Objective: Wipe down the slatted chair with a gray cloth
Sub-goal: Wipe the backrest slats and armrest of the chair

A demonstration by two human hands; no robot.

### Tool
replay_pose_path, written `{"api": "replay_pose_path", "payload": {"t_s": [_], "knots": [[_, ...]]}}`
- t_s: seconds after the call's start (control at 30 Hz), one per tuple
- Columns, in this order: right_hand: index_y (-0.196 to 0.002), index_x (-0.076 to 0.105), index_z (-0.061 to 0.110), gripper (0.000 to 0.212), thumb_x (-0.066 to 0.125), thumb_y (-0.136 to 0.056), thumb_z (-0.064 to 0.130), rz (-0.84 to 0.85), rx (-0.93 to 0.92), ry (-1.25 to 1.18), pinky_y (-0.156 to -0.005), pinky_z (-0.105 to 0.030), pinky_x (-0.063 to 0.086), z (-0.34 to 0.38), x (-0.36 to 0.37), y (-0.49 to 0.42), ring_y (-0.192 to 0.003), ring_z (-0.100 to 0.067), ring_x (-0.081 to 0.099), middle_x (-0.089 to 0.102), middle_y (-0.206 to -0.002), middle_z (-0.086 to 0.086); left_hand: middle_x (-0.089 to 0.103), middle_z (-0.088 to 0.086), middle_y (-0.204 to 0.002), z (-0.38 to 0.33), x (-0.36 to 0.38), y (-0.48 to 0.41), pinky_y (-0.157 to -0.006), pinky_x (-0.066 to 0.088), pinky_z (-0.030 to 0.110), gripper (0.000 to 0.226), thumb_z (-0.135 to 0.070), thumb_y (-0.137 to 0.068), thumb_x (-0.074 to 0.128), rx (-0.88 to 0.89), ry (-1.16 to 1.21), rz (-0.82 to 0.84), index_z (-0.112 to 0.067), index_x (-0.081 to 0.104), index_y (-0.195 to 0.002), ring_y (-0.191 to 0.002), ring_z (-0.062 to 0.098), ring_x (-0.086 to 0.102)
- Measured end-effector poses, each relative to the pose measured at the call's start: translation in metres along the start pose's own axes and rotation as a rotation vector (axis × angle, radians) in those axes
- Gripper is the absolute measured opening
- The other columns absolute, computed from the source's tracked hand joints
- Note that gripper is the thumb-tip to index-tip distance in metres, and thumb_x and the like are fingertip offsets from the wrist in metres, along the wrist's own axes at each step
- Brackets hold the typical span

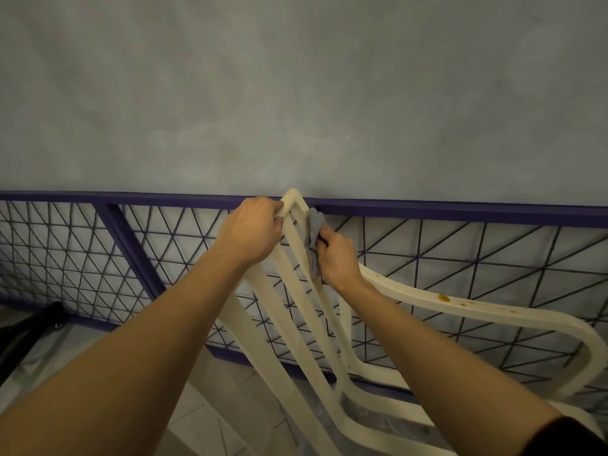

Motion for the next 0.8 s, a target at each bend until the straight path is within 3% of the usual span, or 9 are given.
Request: {"api": "replay_pose_path", "payload": {"t_s": [0.07,0.17,0.27,0.33,0.37,0.47,0.57,0.67,0.8], "knots": [[-0.114,0.061,0.023,0.023,0.043,-0.101,0.02,-0.003,0.018,0.039,-0.083,-0.031,0.054,-0.002,0.002,-0.003,-0.079,-0.012,0.061,0.067,-0.094,0.0,0.064,0.005,-0.107,-0.002,-0.001,0.001,-0.07,0.042,0.03,0.036,-0.023,-0.1,0.046,0.002,-0.008,0.005,-0.017,0.053,-0.134,-0.085,0.019,0.06],[-0.104,0.061,0.025,0.019,0.043,-0.099,0.023,-0.011,0.057,0.091,-0.081,-0.047,0.054,0.015,0.008,-0.014,-0.08,-0.021,0.063,0.066,-0.088,-0.001,0.064,0.005,-0.106,-0.001,-0.001,0.0,-0.069,0.042,0.03,0.035,-0.023,-0.099,0.046,-0.007,-0.033,0.001,-0.017,0.054,-0.133,-0.085,0.02,0.06],[-0.119,0.056,0.021,0.028,0.04,-0.097,0.013,-0.012,-0.017,0.07,-0.081,-0.044,0.05,0.037,0.008,-0.022,-0.09,-0.026,0.06,0.065,-0.103,-0.007,0.064,0.005,-0.096,0.0,0.001,-0.001,-0.069,0.047,0.035,0.028,-0.023,-0.098,0.047,0.01,-0.045,-0.001,-0.015,0.062,-0.119,-0.082,0.023,0.061],[-0.135,0.047,0.021,0.039,0.037,-0.098,0.01,-0.017,-0.05,0.064,-0.09,-0.038,0.043,0.042,0.01,-0.023,-0.102,-0.025,0.056,0.059,-0.12,-0.007,0.064,0.006,-0.092,0.0,0.001,-0.001,-0.069,0.046,0.034,0.025,-0.022,-0.097,0.048,0.011,-0.048,-0.002,-0.012,0.064,-0.113,-0.081,0.024,0.061],[-0.141,0.041,0.022,0.045,0.037,-0.099,0.008,-0.017,-0.072,0.057,-0.095,-0.035,0.04,0.042,0.013,-0.021,-0.107,-0.025,0.054,0.056,-0.127,-0.006,0.065,0.007,-0.095,0.001,0.0,-0.001,-0.071,0.047,0.036,0.026,-0.022,-0.097,0.048,0.007,-0.046,-0.003,-0.012,0.064,-0.116,-0.084,0.025,0.061],[-0.146,0.032,0.028,0.055,0.044,-0.096,0.009,-0.029,-0.083,0.102,-0.099,-0.045,0.046,0.019,0.019,-0.012,-0.111,-0.024,0.054,0.053,-0.132,-0.004,0.065,0.01,-0.112,0.0,0.001,-0.001,-0.082,0.051,0.042,0.035,-0.023,-0.098,0.048,0.0,-0.021,-0.014,-0.015,0.057,-0.131,-0.097,0.029,0.061],[-0.145,0.036,0.027,0.053,0.046,-0.097,0.009,-0.006,-0.053,0.156,-0.101,-0.043,0.047,-0.014,0.013,0.002,-0.116,-0.023,0.054,0.054,-0.132,-0.003,0.063,0.01,-0.116,-0.001,0.002,0.001,-0.084,0.051,0.042,0.036,-0.022,-0.099,0.048,0.011,0.002,-0.005,-0.015,0.055,-0.134,-0.096,0.027,0.061],[-0.147,0.034,0.022,0.06,0.046,-0.093,-0.001,0.035,-0.034,0.28,-0.103,-0.04,0.045,-0.046,0.001,0.021,-0.119,-0.025,0.053,0.05,-0.138,-0.006,0.056,0.004,-0.134,0.002,0.001,0.001,-0.093,0.046,0.041,0.037,-0.02,-0.099,0.049,0.041,0.028,-0.019,-0.014,0.055,-0.135,-0.112,0.026,0.057],[-0.15,0.029,0.021,0.062,0.046,-0.094,-0.001,0.093,-0.007,0.444,-0.1,-0.037,0.044,-0.074,-0.025,0.037,-0.114,-0.026,0.053,0.052,-0.135,-0.008,0.051,0.001,-0.14,-0.008,0.004,0.003,-0.099,0.046,0.041,0.047,-0.009,-0.092,0.055,0.137,-0.21,0.001,-0.019,0.052,-0.137,-0.121,0.026,0.051]]}}
Point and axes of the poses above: each hand's wrist, its own y-axis away from the middle knuckle, its own x-axis out of the palm, z = x × y, the point moved 1 cm from there along -y, towards the middle knuckle
